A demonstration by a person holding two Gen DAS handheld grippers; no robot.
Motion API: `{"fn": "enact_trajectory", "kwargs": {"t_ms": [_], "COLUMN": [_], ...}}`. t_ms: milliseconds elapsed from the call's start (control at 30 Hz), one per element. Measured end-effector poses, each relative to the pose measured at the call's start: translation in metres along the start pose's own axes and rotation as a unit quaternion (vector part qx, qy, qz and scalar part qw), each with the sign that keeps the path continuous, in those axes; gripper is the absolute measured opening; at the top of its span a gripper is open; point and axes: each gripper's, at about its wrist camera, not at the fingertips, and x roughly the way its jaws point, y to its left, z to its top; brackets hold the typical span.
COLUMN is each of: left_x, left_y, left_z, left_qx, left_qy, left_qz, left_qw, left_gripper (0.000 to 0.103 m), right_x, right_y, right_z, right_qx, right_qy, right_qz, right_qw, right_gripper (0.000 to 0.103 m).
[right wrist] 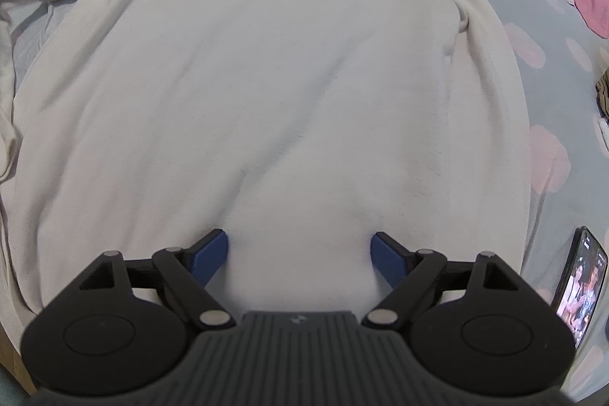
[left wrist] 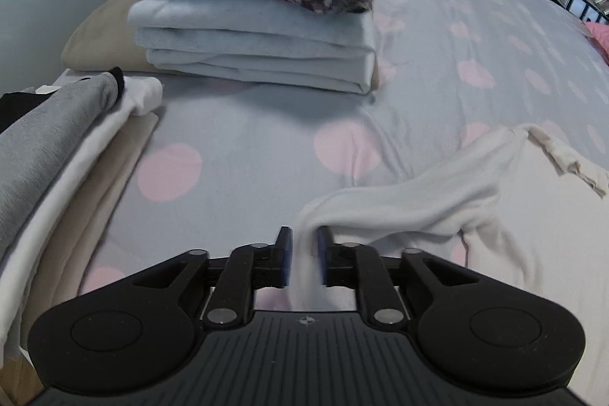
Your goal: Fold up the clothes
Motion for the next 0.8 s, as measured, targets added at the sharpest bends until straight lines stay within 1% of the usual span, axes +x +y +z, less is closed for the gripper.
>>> {"fn": "enact_trajectory", "kwargs": {"t_ms": [100, 167, 233, 300, 367, 433, 533, 567, 667, 800], "left_x": [-0.009, -0.018, -0.028, -0.037, -0.043, -0.042, -0.034, -0.031, -0.022, -0.012], "left_y": [-0.012, -0.024, -0.039, -0.057, -0.074, -0.089, -0.101, -0.105, -0.105, -0.098], "left_z": [-0.012, -0.023, -0.034, -0.047, -0.066, -0.084, -0.107, -0.115, -0.131, -0.144], "left_qx": [0.024, 0.040, 0.065, 0.103, 0.148, 0.181, 0.195, 0.199, 0.194, 0.180], "left_qy": [-0.015, -0.025, -0.034, -0.046, -0.050, -0.027, 0.017, 0.031, 0.060, 0.092], "left_qz": [0.001, -0.004, -0.020, -0.043, -0.070, -0.098, -0.111, -0.115, -0.103, -0.100], "left_qw": [0.9996, 0.9989, 0.9971, 0.9927, 0.9852, 0.9782, 0.9743, 0.9728, 0.9738, 0.9742], "left_gripper": [0.036, 0.038, 0.038, 0.038, 0.038, 0.038, 0.042, 0.046, 0.049, 0.054], "right_x": [-0.003, -0.006, -0.009, -0.011, -0.014, -0.016, -0.019, -0.021, -0.024, -0.028], "right_y": [-0.003, -0.003, -0.004, -0.006, -0.008, -0.010, -0.012, -0.013, -0.016, -0.021], "right_z": [-0.003, -0.006, -0.010, -0.014, -0.018, -0.022, -0.028, -0.030, -0.034, -0.040], "right_qx": [0.000, -0.002, -0.004, -0.005, -0.006, -0.008, -0.010, -0.011, -0.014, -0.015], "right_qy": [-0.001, -0.002, -0.003, -0.003, -0.004, -0.005, -0.006, -0.006, -0.008, -0.008], "right_qz": [0.000, 0.000, 0.000, 0.000, 0.000, 0.000, 0.000, 0.001, 0.000, 0.000], "right_qw": [1.000, 1.000, 1.000, 1.000, 1.000, 1.000, 1.000, 1.000, 1.000, 1.000], "right_gripper": [0.085, 0.085, 0.086, 0.086, 0.086, 0.086, 0.086, 0.086, 0.086, 0.086]}}
